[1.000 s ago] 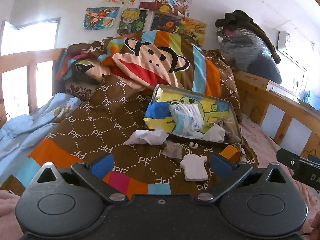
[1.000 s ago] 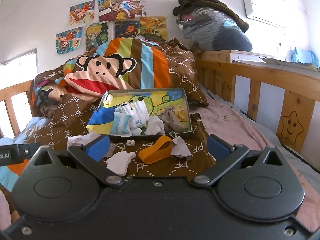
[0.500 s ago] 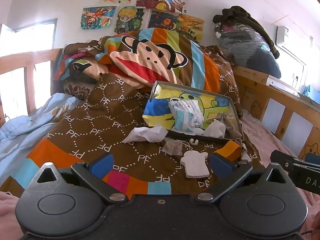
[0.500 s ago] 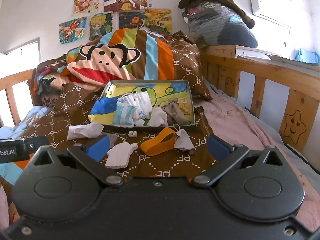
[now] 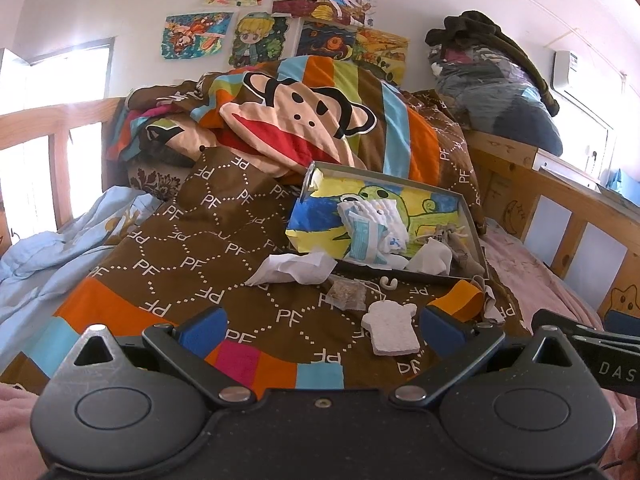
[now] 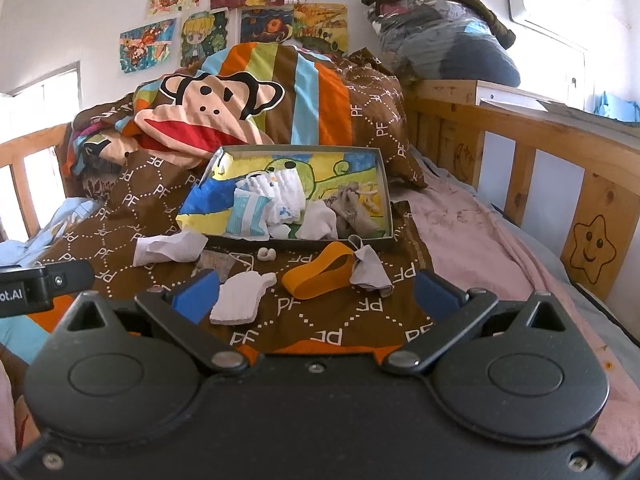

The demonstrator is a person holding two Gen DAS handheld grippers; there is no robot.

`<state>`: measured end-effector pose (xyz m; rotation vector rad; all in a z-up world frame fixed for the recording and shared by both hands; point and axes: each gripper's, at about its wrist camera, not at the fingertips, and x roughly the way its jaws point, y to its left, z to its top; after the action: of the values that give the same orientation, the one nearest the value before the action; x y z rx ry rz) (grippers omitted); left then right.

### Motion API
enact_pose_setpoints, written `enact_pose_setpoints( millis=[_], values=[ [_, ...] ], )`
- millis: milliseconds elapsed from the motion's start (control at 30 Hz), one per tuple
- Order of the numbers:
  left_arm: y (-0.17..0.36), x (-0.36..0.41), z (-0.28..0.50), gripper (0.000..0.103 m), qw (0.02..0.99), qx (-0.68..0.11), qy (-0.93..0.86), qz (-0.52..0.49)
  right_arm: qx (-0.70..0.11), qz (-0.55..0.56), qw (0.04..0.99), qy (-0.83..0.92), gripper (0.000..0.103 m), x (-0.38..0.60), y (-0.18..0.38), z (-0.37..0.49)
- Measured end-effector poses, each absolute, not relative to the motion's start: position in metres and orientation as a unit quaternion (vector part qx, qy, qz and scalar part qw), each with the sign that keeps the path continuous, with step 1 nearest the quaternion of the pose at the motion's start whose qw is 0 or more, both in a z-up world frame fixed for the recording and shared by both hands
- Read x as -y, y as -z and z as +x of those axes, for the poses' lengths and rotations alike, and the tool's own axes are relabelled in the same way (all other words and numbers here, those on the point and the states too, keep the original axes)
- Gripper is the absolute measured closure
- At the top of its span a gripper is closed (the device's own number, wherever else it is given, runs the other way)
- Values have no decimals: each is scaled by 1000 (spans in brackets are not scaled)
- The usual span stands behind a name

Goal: Organize soft objects
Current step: 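Raise both tools and move them back over the items beside the tray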

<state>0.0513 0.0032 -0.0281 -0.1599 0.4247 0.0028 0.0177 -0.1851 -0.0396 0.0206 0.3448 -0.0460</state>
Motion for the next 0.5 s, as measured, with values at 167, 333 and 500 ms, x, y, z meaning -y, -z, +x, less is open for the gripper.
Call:
enact_pose_setpoints(
  millis=[167, 333, 500],
  values=[
    [28, -3, 51, 1, 974, -211, -2, -80, -177, 11, 984, 24, 0, 184, 41, 19],
    [28, -3, 51, 1, 974, -211, -2, -79, -181, 10, 983, 24, 0, 183, 41, 21],
    [28, -3, 51, 1, 974, -211, -2, -79, -184, 10, 983, 24, 0, 183, 42, 24]
  ],
)
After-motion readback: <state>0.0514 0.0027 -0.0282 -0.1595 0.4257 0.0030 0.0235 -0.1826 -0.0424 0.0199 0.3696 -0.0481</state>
